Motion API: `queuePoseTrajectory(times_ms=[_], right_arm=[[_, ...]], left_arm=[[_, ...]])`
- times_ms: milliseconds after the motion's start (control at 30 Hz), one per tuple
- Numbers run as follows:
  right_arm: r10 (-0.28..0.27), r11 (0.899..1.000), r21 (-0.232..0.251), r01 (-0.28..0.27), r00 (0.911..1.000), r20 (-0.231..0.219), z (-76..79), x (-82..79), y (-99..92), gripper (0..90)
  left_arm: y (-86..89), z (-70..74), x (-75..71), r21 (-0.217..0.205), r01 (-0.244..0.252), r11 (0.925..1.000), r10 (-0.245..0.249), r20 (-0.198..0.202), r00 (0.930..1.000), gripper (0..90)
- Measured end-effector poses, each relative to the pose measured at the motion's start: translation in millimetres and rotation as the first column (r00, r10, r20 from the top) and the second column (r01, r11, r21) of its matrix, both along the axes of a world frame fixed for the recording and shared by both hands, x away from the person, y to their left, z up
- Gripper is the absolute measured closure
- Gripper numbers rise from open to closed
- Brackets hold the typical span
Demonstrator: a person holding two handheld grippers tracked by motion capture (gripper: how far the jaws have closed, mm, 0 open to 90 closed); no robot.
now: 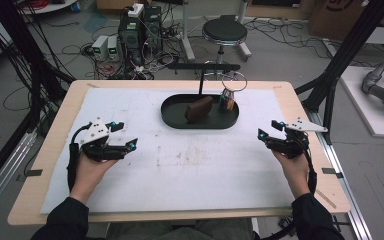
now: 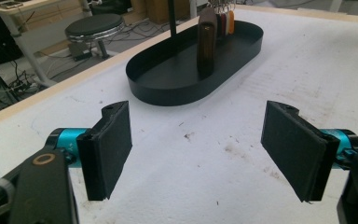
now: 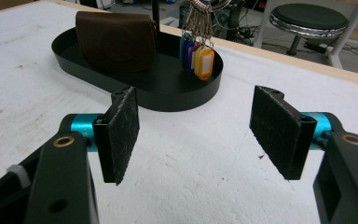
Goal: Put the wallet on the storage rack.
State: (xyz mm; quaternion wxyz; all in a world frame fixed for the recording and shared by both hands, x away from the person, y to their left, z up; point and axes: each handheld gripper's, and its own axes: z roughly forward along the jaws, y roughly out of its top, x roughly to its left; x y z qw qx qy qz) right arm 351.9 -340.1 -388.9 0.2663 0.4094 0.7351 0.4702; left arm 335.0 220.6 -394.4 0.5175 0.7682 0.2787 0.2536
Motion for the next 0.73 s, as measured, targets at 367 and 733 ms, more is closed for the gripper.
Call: queuePoseTrajectory(times_ms=[367, 733], right_arm=[[-0.001, 1.000, 0.002, 0.001, 1.0000, -0.003, -2.0, -0.2, -4.8, 33.6], [0.007, 1.000, -0.008, -0.007, 0.9999, -0.007, -3.5, 1.6, -3.6, 33.4]], left_arm=[[-6.6, -2.9, 3.0, 0.002, 0.004, 1.0000, -0.004, -0.013, 0.9999, 24.5], [-3.5, -4.7, 6.3, -0.014, 0.006, 0.9999, -0.006, -0.019, 0.9998, 24.4]])
